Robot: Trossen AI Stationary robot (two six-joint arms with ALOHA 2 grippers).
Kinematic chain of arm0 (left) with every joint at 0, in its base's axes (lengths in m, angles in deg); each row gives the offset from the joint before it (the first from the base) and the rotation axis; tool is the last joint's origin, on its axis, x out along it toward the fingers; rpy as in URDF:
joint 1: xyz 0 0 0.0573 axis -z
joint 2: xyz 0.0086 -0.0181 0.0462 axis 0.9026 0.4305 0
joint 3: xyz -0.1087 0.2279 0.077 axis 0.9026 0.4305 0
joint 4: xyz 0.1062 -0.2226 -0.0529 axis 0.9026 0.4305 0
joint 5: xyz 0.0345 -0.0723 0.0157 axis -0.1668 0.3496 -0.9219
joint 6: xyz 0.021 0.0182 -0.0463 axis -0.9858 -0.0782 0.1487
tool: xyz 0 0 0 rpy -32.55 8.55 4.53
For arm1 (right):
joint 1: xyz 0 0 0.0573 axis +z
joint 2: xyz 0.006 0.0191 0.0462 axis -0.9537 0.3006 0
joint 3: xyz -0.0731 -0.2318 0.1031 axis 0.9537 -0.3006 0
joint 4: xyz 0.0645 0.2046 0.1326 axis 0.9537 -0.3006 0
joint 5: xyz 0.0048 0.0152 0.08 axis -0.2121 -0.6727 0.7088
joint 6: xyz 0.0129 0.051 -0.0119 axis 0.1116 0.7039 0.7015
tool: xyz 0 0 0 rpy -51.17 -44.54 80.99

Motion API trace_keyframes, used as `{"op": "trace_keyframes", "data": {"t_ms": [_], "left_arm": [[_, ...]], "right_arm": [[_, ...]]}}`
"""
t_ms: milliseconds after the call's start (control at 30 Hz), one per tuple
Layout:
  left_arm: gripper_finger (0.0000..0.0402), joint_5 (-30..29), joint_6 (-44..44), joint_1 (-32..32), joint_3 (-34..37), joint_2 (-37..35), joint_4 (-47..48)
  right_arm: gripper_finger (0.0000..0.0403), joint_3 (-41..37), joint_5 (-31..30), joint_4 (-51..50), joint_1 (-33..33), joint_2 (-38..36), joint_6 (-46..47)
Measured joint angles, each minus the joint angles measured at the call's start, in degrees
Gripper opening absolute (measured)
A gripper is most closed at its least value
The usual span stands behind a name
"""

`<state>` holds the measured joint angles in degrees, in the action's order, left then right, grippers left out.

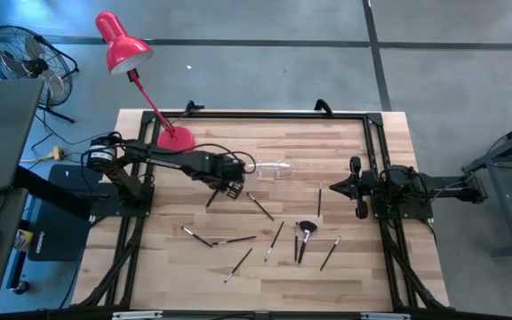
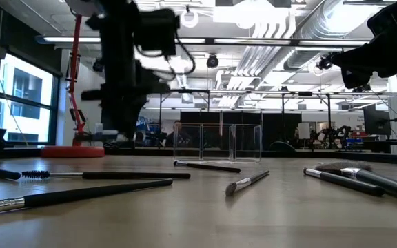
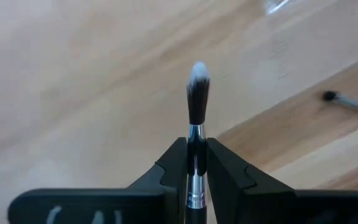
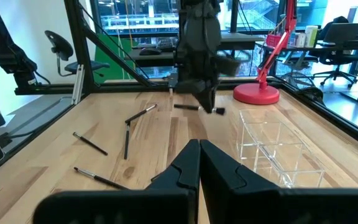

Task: Pick & Place Makeup Supplies
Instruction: Put the makeup brush into the transparent organizer

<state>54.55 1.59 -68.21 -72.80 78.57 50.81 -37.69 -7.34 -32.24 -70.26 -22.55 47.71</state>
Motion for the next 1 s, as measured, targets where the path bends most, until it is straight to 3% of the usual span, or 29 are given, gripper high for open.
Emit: {"op": "trace_keyframes", "data": {"t_ms": [200, 367, 500, 700, 833, 1000], "left_arm": [[0.0044, -9.5, -5.1, 2.0, -8.7, -3.5, 11.0], [0.0034, -15.5, -6.6, 3.2, -8.4, -11.2, 10.8], [0.0027, -20.0, -10.2, 3.4, -5.1, -18.9, 3.5], [0.0029, -20.0, -25.1, 3.3, 4.0, -24.8, -25.9], [0.0029, -17.5, -37.3, 3.3, 10.3, -24.8, -44.7], [0.0034, -15.7, -44.7, 1.5, 15.6, -22.1, -62.4]], "right_arm": [[0.0005, 0.0, 0.0, 0.0, 0.0, 0.0, 0.0], [0.0005, 0.0, 0.0, 0.0, 0.0, 0.0, 0.0], [0.0005, 0.0, 0.0, 0.0, 0.0, 0.2, 0.0], [0.0005, 0.0, 0.0, 0.0, 0.0, 0.3, 0.0], [0.0005, 0.0, 0.0, 0.0, 0.0, 0.4, 0.0], [0.0005, 0.0, 0.0, 0.0, 0.0, 0.6, 0.0]]}}
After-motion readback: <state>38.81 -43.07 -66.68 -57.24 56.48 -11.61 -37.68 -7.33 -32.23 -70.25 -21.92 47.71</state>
